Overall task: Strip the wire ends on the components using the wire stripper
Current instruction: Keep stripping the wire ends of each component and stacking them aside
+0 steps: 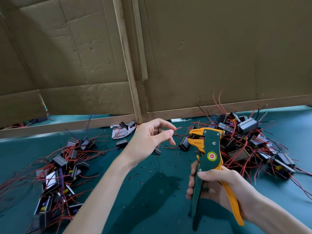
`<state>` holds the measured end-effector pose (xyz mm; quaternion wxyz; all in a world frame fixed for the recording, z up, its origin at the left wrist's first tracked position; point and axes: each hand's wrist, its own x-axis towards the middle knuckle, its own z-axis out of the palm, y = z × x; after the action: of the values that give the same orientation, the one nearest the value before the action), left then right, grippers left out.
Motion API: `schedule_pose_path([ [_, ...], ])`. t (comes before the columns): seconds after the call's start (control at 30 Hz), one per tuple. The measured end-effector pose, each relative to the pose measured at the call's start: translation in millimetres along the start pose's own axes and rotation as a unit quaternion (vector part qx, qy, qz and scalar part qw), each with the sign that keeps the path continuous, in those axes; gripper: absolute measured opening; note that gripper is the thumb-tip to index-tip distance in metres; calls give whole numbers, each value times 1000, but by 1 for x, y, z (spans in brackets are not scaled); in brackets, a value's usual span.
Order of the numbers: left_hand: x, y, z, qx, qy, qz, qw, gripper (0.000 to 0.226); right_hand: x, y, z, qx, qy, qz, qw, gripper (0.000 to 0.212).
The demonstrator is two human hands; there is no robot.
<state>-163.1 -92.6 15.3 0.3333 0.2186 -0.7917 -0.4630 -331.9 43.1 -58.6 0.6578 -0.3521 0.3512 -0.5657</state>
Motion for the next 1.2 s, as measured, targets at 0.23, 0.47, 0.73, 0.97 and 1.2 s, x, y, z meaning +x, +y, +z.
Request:
schedule_pose_path([
  [0.23,-2,3,11,-17,-2,-11,1000,9,-3,-3,4,-16,-30,-5,999,36],
  [0.47,-2,0,19,-41,-7,-15,999,6,-2,-6,5,-22,-41,-13,999,37],
  [0.73,-2,4,23,-47,-7,-9,999,10,-4,-5,2,-37,-47,-15,998,36],
  [0.97,-3,7,21,-22,-15,-14,1000,13,-7,-7,7,-62,-15,-16,998,39],
  [1.2,-5,13,16,-10,-43,-37,998,12,-14,-2,22,-121,93,-26,988,41],
])
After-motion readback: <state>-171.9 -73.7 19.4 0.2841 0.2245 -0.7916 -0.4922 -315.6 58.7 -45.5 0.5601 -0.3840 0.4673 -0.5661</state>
